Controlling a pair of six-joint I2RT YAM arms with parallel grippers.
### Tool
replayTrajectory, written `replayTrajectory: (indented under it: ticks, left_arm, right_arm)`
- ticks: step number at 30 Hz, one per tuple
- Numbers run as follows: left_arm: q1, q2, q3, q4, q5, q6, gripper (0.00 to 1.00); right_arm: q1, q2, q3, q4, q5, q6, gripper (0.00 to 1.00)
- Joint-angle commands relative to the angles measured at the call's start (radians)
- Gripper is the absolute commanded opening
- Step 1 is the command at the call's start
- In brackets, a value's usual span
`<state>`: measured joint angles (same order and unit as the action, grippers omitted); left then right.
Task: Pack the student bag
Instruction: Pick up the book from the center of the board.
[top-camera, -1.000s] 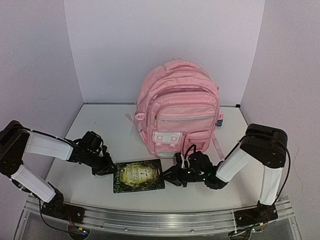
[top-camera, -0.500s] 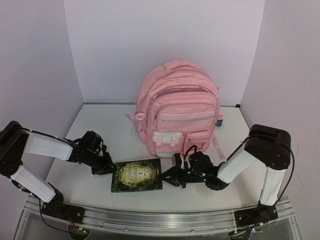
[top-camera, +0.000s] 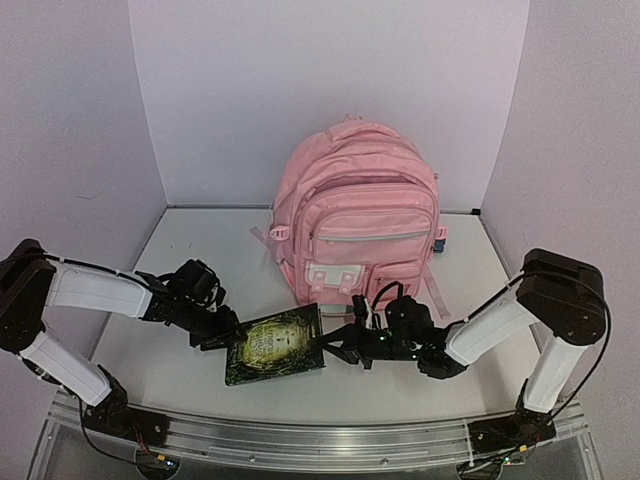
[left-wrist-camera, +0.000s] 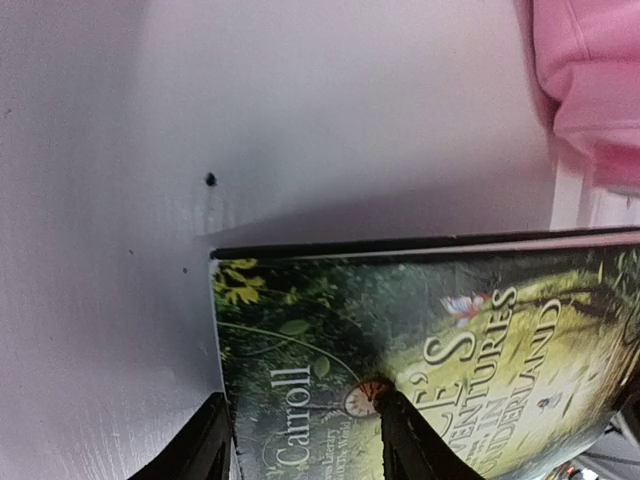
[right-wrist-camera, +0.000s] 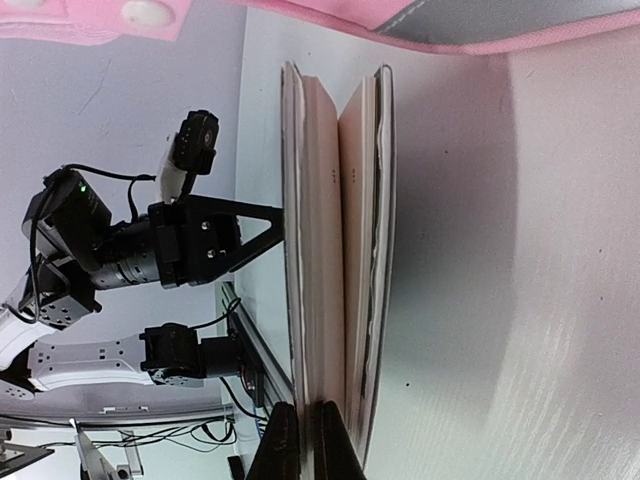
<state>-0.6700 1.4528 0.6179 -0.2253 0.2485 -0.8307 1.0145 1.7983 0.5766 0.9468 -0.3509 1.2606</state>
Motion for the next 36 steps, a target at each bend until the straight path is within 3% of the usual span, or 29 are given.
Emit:
replayTrajectory:
  ticks: [1,5,8,13,18,21,25,36]
  left_arm:
    - [-0.057,-0.057,0.074,-0.123,0.022,0.078,0.65]
    - [-0.06,-0.136,0.125,-0.242,-0.116,0.145,0.91]
    - [-0.078,-0.199,0.163,-0.288,-0.212,0.201,0.99]
    - [-0.143,-0.329,0.17,-0.261,-0.32,0.308,1.0]
    - [-0.211,-0.36,0.168,-0.212,-0.291,0.448,0.99]
    - [-0.322,-0.34,0.152,-0.147,-0.292,0.569,0.97]
    - [-0.472,-0.289,0.131,-0.05,-0.399,0.658,0.97]
    - [-0.718,-0.063,0.111,0.153,-0.74,0.821,1.0]
  right_arm:
    - [0.025,-0.095,0.027,0.092,0.057,-0.006,0.0]
    - [0.025,-0.113,0.037,0.045,0.07,-0.023,0.0]
    - [0.025,-0.106,0.05,0.031,0.069,-0.024,0.0]
    - [0.025,-0.11,0.066,-0.007,0.084,-0.032,0.0]
    - [0.025,-0.127,0.071,-0.055,0.107,-0.035,0.0]
    - [0.025,-0.143,0.076,-0.086,0.125,-0.039,0.0]
    - [0.024,-0.158,0.088,-0.13,0.139,-0.047,0.0]
    - [0.024,-0.177,0.119,-0.182,0.141,-0.041,0.0]
